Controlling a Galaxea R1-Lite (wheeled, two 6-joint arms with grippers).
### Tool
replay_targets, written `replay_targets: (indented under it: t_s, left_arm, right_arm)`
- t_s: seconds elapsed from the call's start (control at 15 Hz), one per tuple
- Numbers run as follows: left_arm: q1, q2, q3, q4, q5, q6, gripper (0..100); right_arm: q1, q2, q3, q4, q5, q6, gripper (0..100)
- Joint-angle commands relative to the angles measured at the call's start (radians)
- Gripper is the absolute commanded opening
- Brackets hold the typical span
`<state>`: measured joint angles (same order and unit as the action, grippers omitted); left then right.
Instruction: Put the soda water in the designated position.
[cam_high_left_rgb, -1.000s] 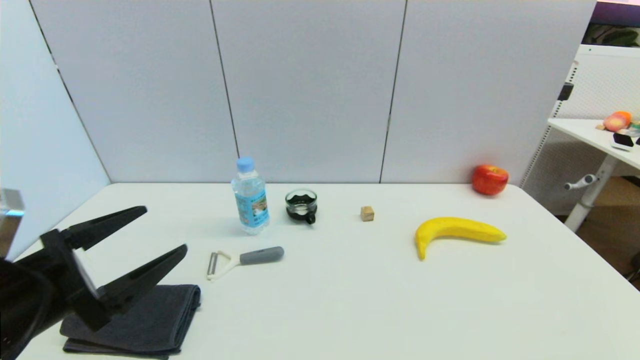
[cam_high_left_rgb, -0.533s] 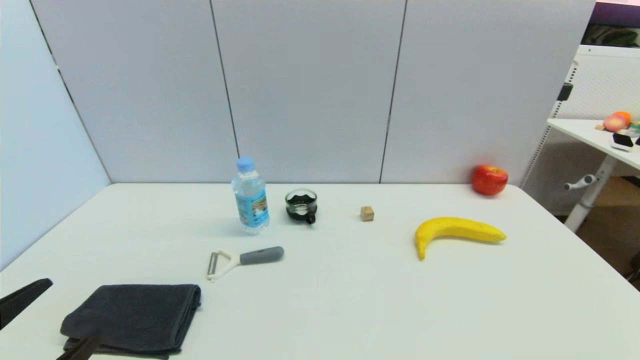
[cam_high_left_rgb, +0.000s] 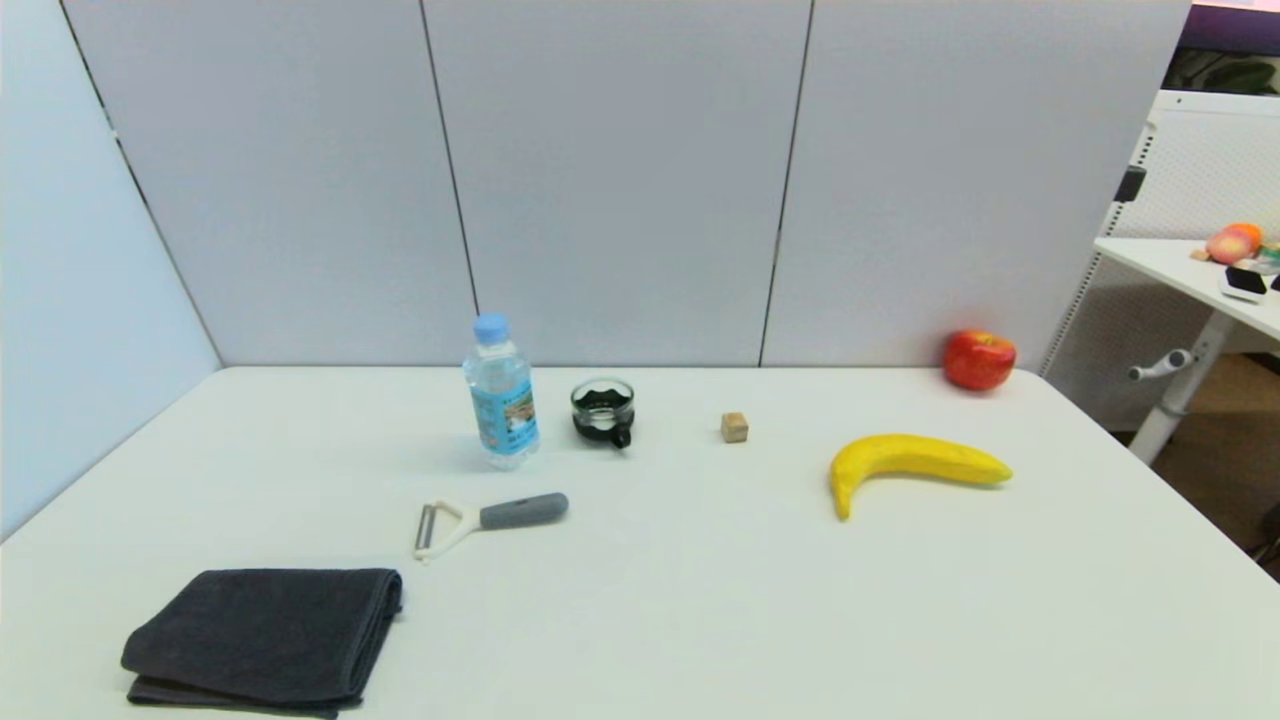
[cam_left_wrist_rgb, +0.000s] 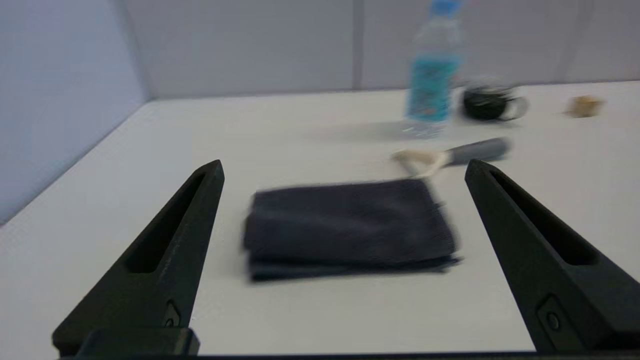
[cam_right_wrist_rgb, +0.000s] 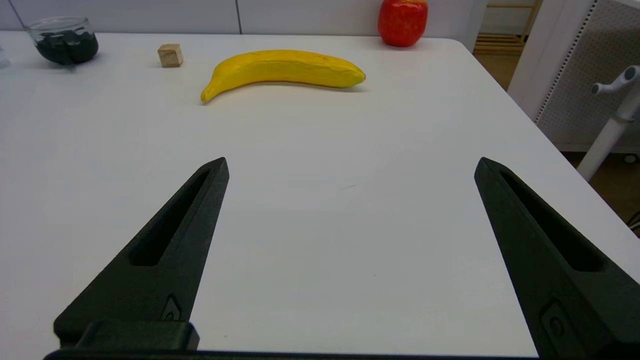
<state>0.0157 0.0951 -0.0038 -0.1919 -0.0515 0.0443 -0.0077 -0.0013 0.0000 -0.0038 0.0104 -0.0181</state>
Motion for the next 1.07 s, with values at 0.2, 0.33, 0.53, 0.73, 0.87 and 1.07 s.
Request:
replay_targets:
  t_s: [0.2,0.33,0.53,0.73,0.87,1.07]
  left_arm:
    - [-0.007,-0.095,0.004,0.195,0.074,0.005,100]
    - [-0.007,-0.095,0.004,0.195,0.074,0.003,100]
    - [-0.007,-0.095,0.004,0.195,0.076,-0.023,100]
    - [-0.007,-0.097,0.004,0.189,0.082,-0.113,100]
    - [-0.007,-0.097,0.004,0.189,0.088,-0.119,100]
    - [-0.007,-0.097,0.004,0.189,0.088,-0.119,100]
  right_arm:
    - [0.000,0.000,0.000,-0.001,0.000,0.000,100]
    - [0.000,0.000,0.000,-0.001,0.000,0.000,100]
    - [0.000,0.000,0.000,-0.001,0.000,0.000,100]
    - [0.000,0.000,0.000,-0.001,0.000,0.000,100]
    - [0.000,0.000,0.000,-0.001,0.000,0.000,100]
    - [0.000,0.000,0.000,-0.001,0.000,0.000,100]
